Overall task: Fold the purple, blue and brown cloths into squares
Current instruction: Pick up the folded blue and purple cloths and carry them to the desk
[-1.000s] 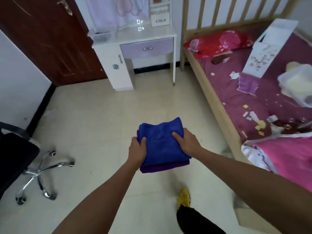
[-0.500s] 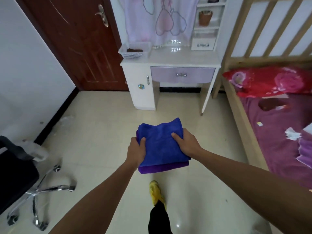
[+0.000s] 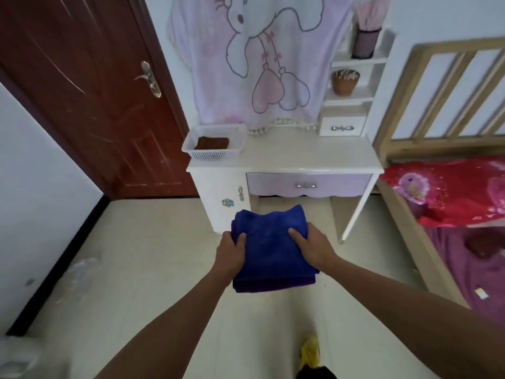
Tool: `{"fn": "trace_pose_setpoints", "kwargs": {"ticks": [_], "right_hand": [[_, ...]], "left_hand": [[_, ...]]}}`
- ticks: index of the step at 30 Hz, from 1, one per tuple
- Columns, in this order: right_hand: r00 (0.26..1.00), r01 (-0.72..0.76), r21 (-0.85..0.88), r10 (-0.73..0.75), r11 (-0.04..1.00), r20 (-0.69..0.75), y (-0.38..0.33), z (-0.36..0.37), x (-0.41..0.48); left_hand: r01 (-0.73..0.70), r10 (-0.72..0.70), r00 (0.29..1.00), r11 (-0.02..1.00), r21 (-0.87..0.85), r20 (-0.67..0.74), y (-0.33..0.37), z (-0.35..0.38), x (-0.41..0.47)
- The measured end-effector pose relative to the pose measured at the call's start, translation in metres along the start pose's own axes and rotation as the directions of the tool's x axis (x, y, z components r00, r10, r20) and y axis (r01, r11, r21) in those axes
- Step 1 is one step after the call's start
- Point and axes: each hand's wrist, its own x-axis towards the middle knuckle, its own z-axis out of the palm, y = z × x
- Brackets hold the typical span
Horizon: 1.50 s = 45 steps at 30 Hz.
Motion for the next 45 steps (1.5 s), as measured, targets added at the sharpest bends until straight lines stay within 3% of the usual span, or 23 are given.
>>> {"fn": "trace_pose_setpoints", "kwargs": {"ticks": [7, 13, 19, 27, 31, 36, 41, 45], "right_hand": [[0.998, 0.061, -0.007, -0.06, 0.998, 0.027, -0.043, 0.005, 0.187], [0.992, 0.085, -0.047, -0.081, 0.995, 0.093, -0.108, -0.003, 0.359], [0.984, 0.09, -0.007, -0.088, 0.996, 0.155, -0.168, 0.023, 0.47], [0.994, 0.001, 0.056, -0.007, 0.998, 0.109, -0.214, 0.079, 0.599], [0.992, -0.113, 0.047, 0.11, 0.992, 0.058, -0.239, 0.118, 0.66], [0.972, -0.228, 0.073, 0.222, 0.971, 0.078, -0.247, 0.145, 0.691], [0.949, -0.291, -0.008, 0.29, 0.957, 0.125, -0.234, 0.17, 0.703], [0.933, -0.313, -0.091, 0.324, 0.945, 0.157, -0.222, 0.181, 0.706]], "left_hand": [[0.04, -0.04, 0.999, 0.999, -0.017, -0.018, 0.049, -0.01, 0.174], [0.123, -0.132, 0.991, 0.967, -0.221, -0.029, 0.111, -0.034, 0.313], [0.149, -0.18, 0.981, 0.934, -0.326, -0.067, 0.139, -0.082, 0.418], [0.141, -0.156, 0.988, 0.937, -0.319, -0.023, 0.141, -0.127, 0.582], [0.119, -0.103, 0.992, 0.963, -0.241, 0.08, 0.126, -0.156, 0.676], [0.113, -0.093, 0.98, 0.988, -0.108, 0.175, 0.113, -0.162, 0.731], [0.145, -0.151, 0.96, 0.989, 0.041, 0.236, 0.085, -0.155, 0.757], [0.064, -0.116, 0.959, 0.977, 0.201, 0.26, 0.068, -0.148, 0.758]]}}
